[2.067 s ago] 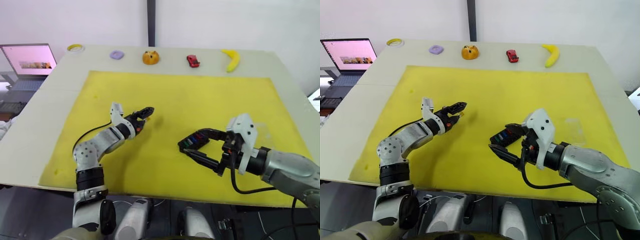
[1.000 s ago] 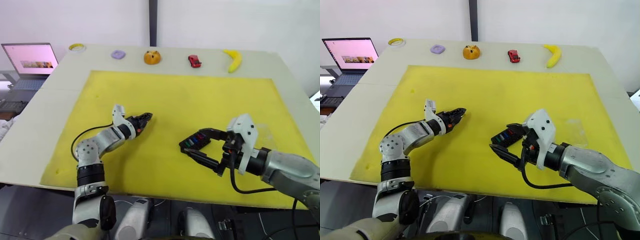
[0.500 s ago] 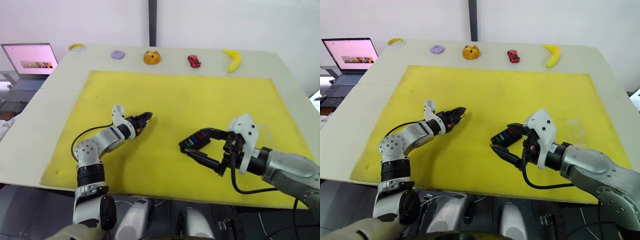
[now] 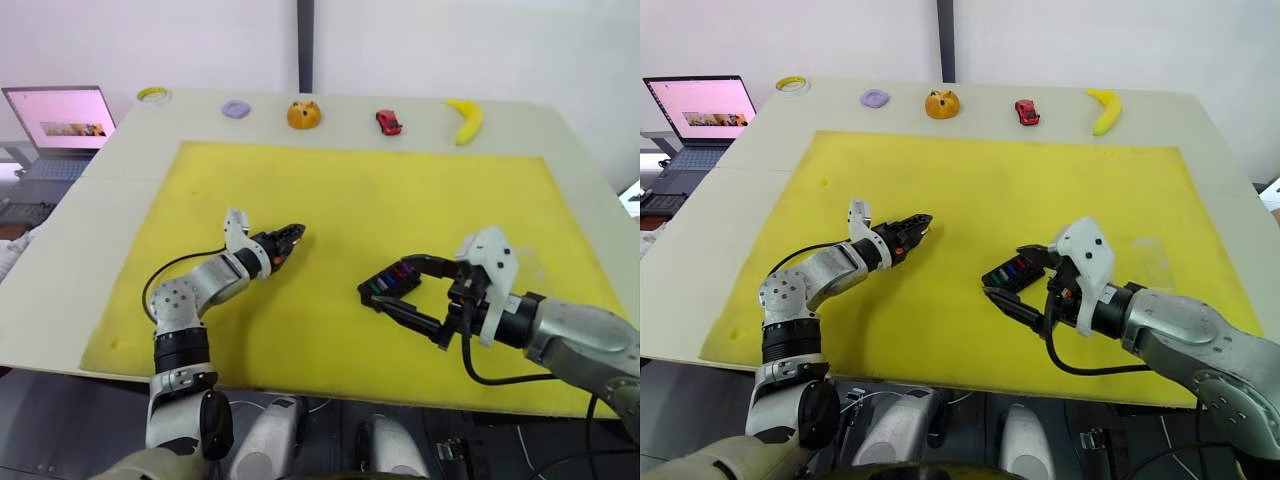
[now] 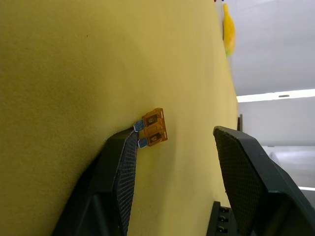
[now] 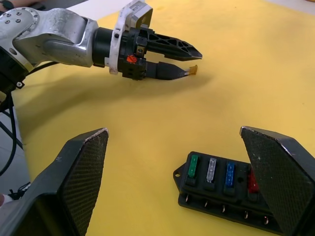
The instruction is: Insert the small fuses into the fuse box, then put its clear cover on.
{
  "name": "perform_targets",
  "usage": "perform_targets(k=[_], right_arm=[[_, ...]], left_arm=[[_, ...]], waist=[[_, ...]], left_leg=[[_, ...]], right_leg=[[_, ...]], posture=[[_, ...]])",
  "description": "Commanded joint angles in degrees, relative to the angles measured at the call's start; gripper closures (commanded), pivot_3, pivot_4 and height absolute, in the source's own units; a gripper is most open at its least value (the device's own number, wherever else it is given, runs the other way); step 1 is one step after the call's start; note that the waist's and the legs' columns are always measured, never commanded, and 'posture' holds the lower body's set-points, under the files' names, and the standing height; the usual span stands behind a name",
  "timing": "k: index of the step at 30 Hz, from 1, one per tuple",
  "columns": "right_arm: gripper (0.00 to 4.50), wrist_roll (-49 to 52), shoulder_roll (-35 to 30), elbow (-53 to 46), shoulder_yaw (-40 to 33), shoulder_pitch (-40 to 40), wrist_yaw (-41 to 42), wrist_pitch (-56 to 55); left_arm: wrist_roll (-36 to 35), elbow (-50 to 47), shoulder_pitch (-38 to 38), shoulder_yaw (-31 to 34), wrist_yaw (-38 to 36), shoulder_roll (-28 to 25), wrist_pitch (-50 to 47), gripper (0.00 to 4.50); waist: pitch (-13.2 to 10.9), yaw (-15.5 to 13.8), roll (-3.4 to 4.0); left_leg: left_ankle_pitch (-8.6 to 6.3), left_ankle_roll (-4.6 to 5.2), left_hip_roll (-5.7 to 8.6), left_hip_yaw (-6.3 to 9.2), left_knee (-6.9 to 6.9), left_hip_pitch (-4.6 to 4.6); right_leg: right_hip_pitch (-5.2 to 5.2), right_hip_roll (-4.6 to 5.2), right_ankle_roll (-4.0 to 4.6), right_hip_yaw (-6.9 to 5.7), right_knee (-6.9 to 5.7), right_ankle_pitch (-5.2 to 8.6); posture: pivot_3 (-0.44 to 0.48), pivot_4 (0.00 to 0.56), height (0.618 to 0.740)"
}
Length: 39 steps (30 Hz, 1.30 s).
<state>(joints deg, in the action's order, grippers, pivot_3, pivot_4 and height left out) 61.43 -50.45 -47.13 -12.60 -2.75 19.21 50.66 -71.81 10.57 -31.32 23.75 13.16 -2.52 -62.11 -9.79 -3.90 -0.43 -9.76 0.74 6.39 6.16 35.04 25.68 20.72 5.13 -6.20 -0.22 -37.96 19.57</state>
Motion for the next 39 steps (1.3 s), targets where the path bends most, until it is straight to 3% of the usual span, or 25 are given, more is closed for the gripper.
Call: perform_targets(k=[1, 2, 5, 8, 39], right_arm=[[0.0, -0.4, -0.1, -0.8, -1.7, -1.0, 0.5, -1.5], [0.0, -0.5, -0.1, -0.7, -1.7, -1.0, 0.6, -1.5], [0.0, -0.8, -0.2, -0.5, -1.8, -1.0, 0.9, -1.5], [0.0, -0.9, -0.2, -0.4, -2.0, -1.0, 1.2, -1.5], [0.0, -0.9, -0.3, 0.0, -2.5, -1.9, 1.7, -1.2]], left_arm=[[0.5, 2.2, 0.2, -1.2, -0.1, 1.1, -1.2, 1.91], [0.6, 2.3, 0.1, -1.1, -0.2, 1.1, -1.1, 1.91], [0.6, 2.4, 0.0, -0.9, -0.3, 1.3, -0.8, 2.68], [0.6, 2.7, -0.1, -0.8, -0.3, 1.3, -0.9, 4.2], [0.7, 1.4, 0.4, -0.3, -1.7, 0.8, -0.6, 4.36]], waist=[[0.0, 0.0, 0.0], [0.0, 0.0, 0.0], [0.0, 0.0, -0.01], [0.0, 0.1, -0.01], [0.0, 0.2, -0.01]], left_leg=[[0.0, 0.0, 0.0, 0.0, 0.0, 0.0], [0.0, 0.0, 0.0, 0.0, 0.0, 0.0], [0.0, 0.0, 0.0, 0.0, 0.0, 0.0], [-0.01, 0.0, 0.0, 0.0, -0.01, 0.04], [-0.01, -0.01, -0.02, 0.0, -0.05, 0.05]], right_leg=[[0.0, 0.0, 0.01, 0.0, 0.0, 0.01], [0.0, 0.0, 0.01, 0.0, 0.0, 0.01], [0.0, 0.0, 0.01, 0.0, 0.01, 0.01], [0.04, 0.0, 0.0, 0.0, 0.02, 0.0], [0.06, 0.0, 0.02, 0.0, 0.03, 0.01]], posture=[[0.0, 0.15, 0.735], [0.0, 0.15, 0.735], [0.0, 0.15, 0.735], [0.0, 0.15, 0.735], [0.0, 0.15, 0.735]])
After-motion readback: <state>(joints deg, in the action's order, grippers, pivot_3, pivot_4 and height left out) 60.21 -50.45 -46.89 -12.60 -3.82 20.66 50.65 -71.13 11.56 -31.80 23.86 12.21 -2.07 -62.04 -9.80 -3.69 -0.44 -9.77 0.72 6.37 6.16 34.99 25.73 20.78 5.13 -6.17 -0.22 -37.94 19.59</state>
